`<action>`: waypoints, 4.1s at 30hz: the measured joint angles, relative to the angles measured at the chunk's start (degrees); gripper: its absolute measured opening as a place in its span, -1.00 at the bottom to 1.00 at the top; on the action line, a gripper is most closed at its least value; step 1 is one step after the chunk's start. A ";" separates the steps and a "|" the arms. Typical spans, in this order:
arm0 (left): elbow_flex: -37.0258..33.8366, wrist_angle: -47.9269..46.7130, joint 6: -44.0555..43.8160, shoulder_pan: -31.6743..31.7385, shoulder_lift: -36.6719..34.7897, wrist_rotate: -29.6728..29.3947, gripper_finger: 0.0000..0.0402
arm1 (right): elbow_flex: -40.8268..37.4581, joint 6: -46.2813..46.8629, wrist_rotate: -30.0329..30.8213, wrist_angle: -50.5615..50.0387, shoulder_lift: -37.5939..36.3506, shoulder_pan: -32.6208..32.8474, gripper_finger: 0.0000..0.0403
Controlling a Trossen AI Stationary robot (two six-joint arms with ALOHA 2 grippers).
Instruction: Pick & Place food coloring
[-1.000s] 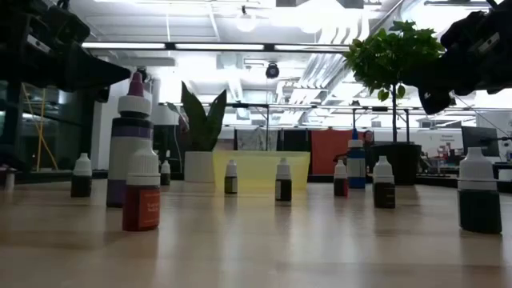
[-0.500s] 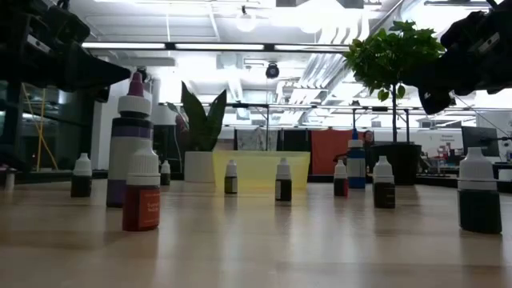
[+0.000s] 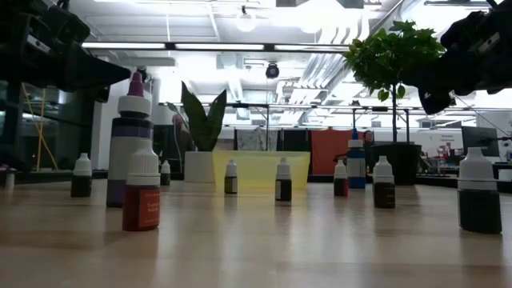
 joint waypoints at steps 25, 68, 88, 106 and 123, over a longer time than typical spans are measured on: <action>0.00 0.02 0.00 -0.02 -0.02 0.00 -1.00 | 0.00 0.01 -0.02 0.02 0.00 0.01 -1.00; 14.77 -13.39 -4.46 0.00 0.05 -1.01 -0.95 | 0.00 0.02 0.00 0.02 0.00 0.02 -1.00; 45.99 -46.84 -0.73 0.00 43.42 -5.97 0.05 | 0.00 0.02 0.00 0.07 0.01 0.01 -1.00; 53.83 -51.21 11.25 -1.33 61.84 -4.68 0.25 | -0.01 0.01 0.02 0.14 0.02 0.02 -1.00; 48.74 -44.98 15.09 -1.03 65.23 -4.38 0.25 | -0.02 0.02 0.02 0.20 0.02 0.00 -1.00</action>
